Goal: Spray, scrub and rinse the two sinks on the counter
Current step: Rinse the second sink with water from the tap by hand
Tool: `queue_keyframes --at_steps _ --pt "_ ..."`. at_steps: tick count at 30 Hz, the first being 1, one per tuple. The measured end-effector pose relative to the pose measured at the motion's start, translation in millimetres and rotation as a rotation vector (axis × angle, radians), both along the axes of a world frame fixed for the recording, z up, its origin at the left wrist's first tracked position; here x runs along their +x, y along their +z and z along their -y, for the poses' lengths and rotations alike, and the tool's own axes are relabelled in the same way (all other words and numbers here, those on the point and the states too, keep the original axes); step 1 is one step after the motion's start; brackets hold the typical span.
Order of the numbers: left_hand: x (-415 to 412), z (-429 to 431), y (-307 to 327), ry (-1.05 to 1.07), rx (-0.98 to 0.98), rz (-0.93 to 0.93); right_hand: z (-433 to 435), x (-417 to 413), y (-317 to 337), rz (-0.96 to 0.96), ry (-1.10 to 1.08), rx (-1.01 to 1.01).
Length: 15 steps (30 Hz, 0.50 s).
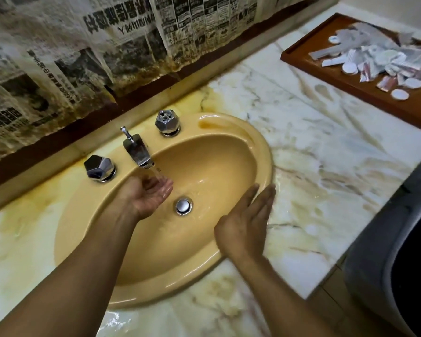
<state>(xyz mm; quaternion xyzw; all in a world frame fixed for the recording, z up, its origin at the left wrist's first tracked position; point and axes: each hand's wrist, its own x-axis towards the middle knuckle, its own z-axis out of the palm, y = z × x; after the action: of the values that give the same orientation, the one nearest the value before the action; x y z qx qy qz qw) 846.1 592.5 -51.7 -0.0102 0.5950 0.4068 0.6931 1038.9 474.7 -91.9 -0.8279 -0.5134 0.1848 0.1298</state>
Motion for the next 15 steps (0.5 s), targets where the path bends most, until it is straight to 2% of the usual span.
queue_keyframes --at_steps 2,6,10,15 --pt "5.5 -10.7 1.0 -0.002 -0.012 0.022 -47.8 38.7 2.1 -0.036 -0.005 -0.039" --pt "8.4 -23.7 2.8 0.040 -0.010 0.129 -96.7 89.3 2.1 -0.210 0.005 0.123" --pt "2.0 -32.2 -9.7 0.148 -0.034 0.199 -59.2 79.6 2.0 -0.551 -0.215 0.395" --pt "7.5 -29.0 -13.7 0.270 -0.019 0.292 -10.0 69.0 -5.9 -0.961 -0.489 0.593"
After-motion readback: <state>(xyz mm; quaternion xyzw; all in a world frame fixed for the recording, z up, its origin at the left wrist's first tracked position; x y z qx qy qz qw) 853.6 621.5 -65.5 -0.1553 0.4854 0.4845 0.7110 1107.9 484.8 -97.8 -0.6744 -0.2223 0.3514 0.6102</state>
